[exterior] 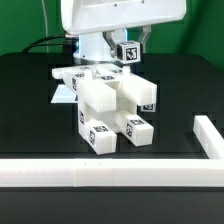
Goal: Assemble chair
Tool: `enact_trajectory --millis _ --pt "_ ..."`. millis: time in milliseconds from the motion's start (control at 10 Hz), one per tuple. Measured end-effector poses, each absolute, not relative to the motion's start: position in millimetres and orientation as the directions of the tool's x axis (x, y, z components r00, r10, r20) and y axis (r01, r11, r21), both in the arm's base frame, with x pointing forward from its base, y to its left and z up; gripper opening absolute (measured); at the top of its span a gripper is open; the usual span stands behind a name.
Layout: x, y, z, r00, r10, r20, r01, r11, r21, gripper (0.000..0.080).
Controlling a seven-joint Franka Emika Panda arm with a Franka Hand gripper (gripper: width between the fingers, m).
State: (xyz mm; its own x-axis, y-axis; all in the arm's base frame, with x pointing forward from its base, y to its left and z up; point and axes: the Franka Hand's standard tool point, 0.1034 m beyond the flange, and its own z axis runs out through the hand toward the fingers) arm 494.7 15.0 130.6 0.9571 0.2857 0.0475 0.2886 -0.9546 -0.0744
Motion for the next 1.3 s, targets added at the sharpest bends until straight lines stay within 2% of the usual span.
enact_trajectory --millis 900,1300 --pt "490.0 10.3 113.5 0.957 0.29 0.017 0.29 -0.955 -0.065 0.0272" --pt "493.1 9.6 113.0 0.956 0.292 0.018 0.292 -0.954 -0.061 0.0272"
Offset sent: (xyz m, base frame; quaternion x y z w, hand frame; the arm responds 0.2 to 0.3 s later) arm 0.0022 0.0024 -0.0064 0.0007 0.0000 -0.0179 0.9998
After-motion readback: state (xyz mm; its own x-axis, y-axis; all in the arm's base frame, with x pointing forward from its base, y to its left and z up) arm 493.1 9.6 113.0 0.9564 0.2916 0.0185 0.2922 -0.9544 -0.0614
